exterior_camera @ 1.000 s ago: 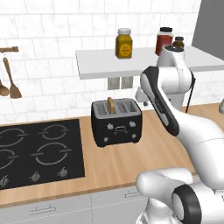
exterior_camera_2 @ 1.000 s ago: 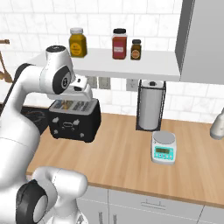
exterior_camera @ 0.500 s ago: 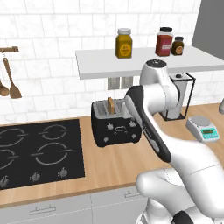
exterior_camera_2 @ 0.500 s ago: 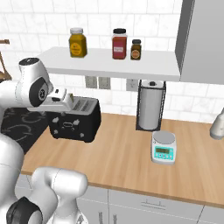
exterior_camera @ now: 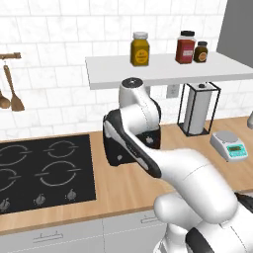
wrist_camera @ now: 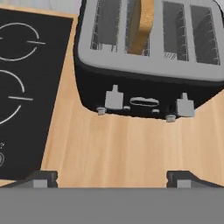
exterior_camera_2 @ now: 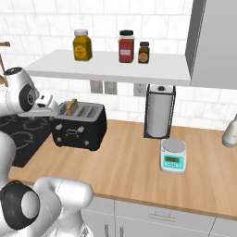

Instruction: Start the toaster. Once the lever pops up, take the bread to the plate on the dining counter.

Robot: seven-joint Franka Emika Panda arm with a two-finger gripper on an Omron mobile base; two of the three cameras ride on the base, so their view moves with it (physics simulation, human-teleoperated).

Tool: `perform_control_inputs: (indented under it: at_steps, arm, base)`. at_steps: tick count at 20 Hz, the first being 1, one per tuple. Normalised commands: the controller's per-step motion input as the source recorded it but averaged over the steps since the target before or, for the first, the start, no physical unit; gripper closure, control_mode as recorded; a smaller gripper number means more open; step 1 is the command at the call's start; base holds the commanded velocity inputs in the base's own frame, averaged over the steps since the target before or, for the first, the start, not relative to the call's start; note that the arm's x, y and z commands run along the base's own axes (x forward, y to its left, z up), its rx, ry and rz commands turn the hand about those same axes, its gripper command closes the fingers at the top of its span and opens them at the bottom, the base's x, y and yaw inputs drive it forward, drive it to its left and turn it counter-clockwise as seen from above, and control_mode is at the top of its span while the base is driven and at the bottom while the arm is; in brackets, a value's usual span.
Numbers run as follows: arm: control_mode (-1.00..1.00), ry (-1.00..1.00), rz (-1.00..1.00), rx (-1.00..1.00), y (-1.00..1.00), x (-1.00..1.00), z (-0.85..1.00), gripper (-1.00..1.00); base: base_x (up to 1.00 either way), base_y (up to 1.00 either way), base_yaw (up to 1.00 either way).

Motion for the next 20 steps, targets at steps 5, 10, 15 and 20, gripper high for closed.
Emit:
perform_control_inputs:
  at_steps: [5, 10, 15, 20]
  arm:
    - [-1.0, 0.09, -0.03, -0.09, 0.15, 0.68, -0.15, 1.0]
    - [-1.0, 0.03, -0.06, -0.08, -0.01, 0.46, -0.38, 1.0]
    - [-1.0, 0.0, -0.08, -0.03, 0.0, 0.42, -0.54, 1.0]
    - [-1.0, 0.0, -0.08, 0.0, -0.01, 0.02, -0.49, 1.0]
  base:
    - [0.0, 0.0, 0.0]
    - [0.0, 0.0, 0.0]
    - [0.0, 0.0, 0.0]
    - [0.0, 0.0, 0.0]
